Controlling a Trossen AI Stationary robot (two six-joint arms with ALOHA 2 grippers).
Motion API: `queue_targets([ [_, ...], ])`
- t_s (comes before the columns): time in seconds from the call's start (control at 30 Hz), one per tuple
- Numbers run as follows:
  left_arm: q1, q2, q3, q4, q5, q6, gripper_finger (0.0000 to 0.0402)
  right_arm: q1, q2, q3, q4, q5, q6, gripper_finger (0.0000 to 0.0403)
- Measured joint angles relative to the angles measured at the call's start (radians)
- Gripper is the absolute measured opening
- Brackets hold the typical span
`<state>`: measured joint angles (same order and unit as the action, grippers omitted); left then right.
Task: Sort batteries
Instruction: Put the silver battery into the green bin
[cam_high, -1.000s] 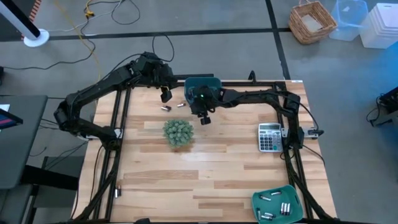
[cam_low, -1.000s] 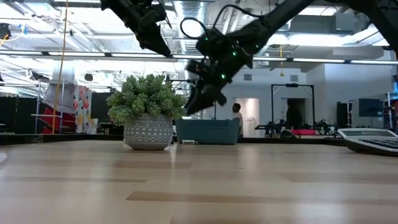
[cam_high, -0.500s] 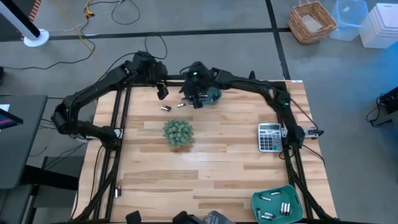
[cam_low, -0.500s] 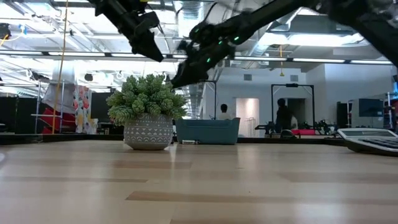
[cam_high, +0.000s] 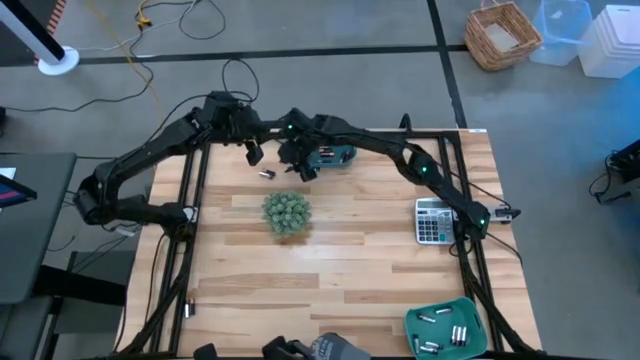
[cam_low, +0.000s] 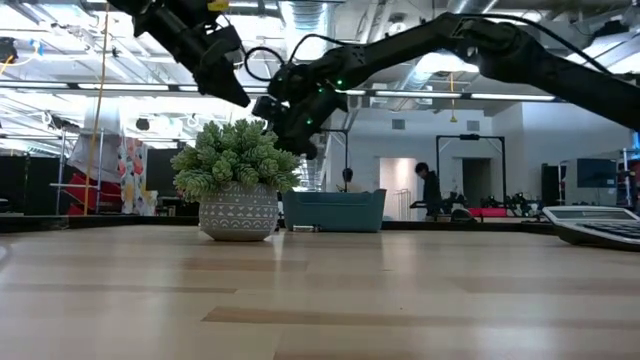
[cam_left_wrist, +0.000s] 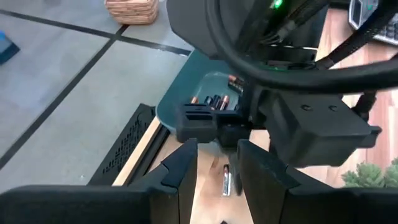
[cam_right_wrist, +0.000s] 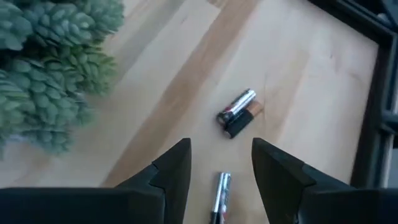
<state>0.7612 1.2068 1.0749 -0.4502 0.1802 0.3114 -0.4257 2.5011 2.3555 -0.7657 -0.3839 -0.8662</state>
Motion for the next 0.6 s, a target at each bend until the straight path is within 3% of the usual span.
queue_targets([
  [0.13,0.007,0.002,-0.016,0.002,0.000,0.016,0.0109,0.012,0.009,-0.008,-0.013,0.076,-0.032,0.0199],
  [0.6,0.013,0.002,-0.021,0.022,0.053,0.025,0.0109,-0.017,0.008,-0.007,-0.046,0.073,-0.073,0.0206],
])
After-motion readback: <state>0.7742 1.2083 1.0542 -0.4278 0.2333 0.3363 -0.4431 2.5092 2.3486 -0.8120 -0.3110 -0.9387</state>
